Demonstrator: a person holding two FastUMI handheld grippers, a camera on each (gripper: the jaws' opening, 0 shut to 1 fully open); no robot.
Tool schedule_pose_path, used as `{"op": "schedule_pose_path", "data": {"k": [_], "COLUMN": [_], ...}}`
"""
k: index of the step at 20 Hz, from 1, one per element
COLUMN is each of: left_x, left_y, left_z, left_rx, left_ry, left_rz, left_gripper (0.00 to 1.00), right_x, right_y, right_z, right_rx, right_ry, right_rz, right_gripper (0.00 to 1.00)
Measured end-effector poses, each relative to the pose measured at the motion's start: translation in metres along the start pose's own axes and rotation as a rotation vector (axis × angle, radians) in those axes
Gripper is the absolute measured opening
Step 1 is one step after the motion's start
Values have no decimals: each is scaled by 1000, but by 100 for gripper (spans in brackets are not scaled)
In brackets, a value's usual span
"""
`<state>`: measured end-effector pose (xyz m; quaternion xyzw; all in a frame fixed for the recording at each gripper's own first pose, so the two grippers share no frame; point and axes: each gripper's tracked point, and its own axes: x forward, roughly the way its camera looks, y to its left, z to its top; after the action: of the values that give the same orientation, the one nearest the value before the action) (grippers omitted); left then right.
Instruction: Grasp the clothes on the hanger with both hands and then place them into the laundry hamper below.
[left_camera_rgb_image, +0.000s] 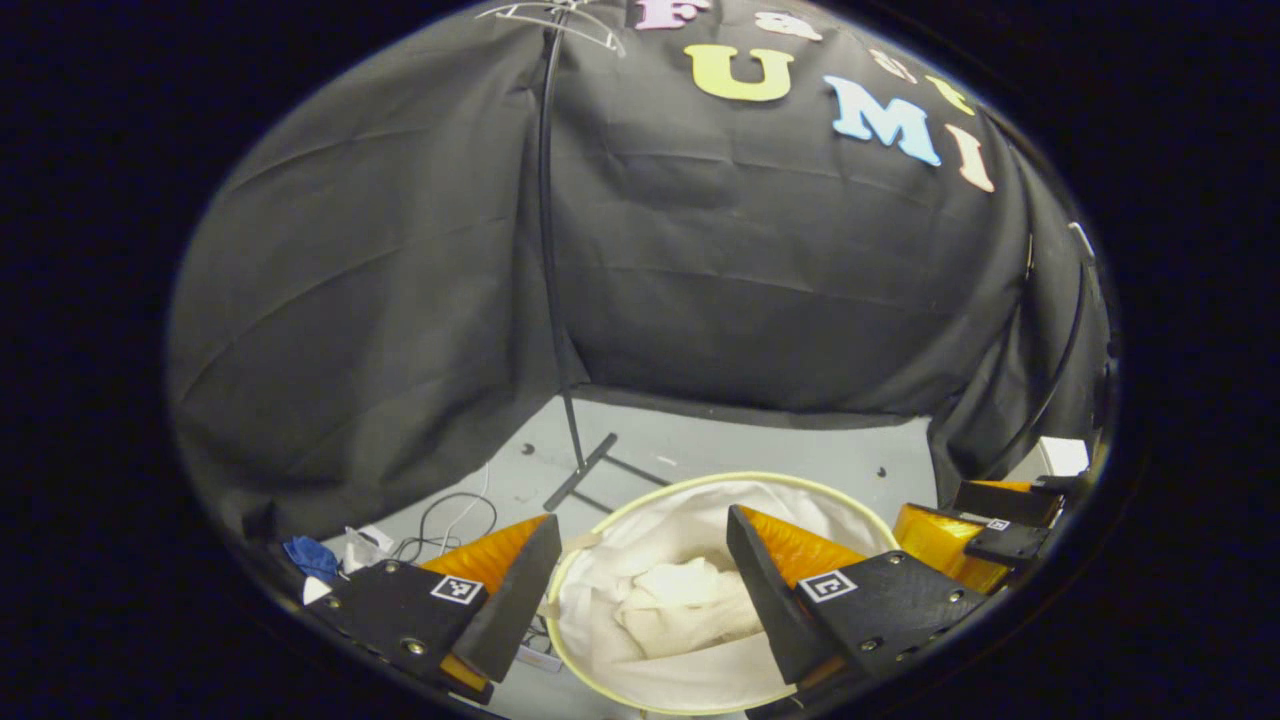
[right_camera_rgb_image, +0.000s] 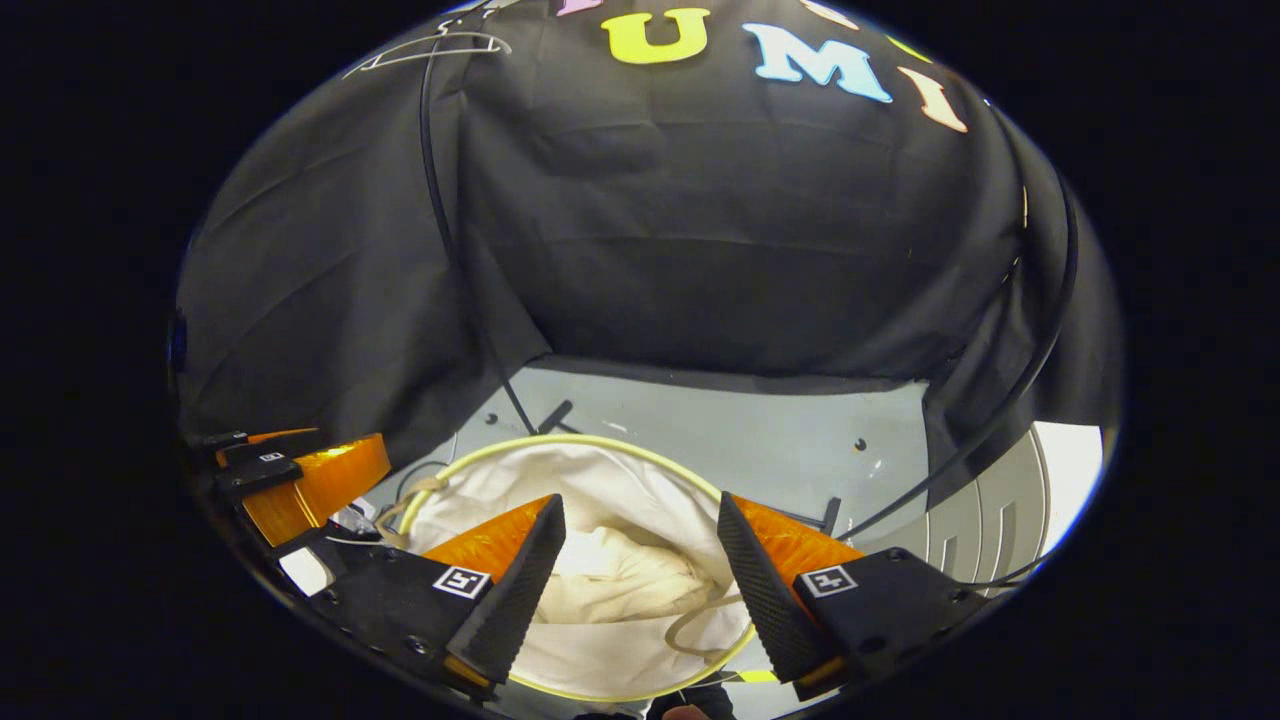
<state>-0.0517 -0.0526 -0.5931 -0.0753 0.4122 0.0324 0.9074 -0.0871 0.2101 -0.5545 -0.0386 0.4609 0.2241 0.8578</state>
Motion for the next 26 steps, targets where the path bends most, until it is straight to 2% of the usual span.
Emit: {"op": "schedule_pose_path", "data": {"k": [1,2,4,5,6,10,12,13,15,16,17,22,23,26], "left_x": [-6,-15,-31,-40,-52,-103,-131,-145,-179,-193,-205,-254,-262,-287], "left_y": [-3,-4,-3,-3,-5,-10,-14,-16,-24,-28,-31,-37,-38,-38], "left_z": [18,38,70,87,104,169,204,222,255,270,285,330,335,347], "left_rx": [3,12,32,40,44,51,59,65,75,81,86,120,119,109], "left_ry": [-34,-66,-133,-168,-205,-337,-403,-434,-492,-522,-548,-643,-647,-662], "left_rz": [-9,-18,-32,-38,-47,-75,-87,-94,-119,-127,-132,-149,-157,-167], "left_gripper": [99,99,98,98,98,99,99,98,98,98,98,98,98,98], "right_x": [-11,-22,-48,-62,-76,-132,-162,-179,-212,-228,-243,-307,-319,-353], "right_y": [-2,-2,-5,-10,-15,-31,-38,-43,-53,-60,-64,-79,-82,-96], "right_z": [15,31,64,80,96,155,181,193,216,226,237,271,276,285], "right_rx": [6,15,26,22,21,30,24,22,9,1,-6,-37,-40,-47], "right_ry": [-32,-66,-136,-176,-217,-362,-434,-466,-522,-551,-579,-680,-693,-719], "right_rz": [-5,-6,-10,-17,-26,-59,-83,-99,-143,-166,-180,-235,-242,-265], "right_gripper": [93,96,96,93,96,97,96,92,96,92,93,93,100,97]}}
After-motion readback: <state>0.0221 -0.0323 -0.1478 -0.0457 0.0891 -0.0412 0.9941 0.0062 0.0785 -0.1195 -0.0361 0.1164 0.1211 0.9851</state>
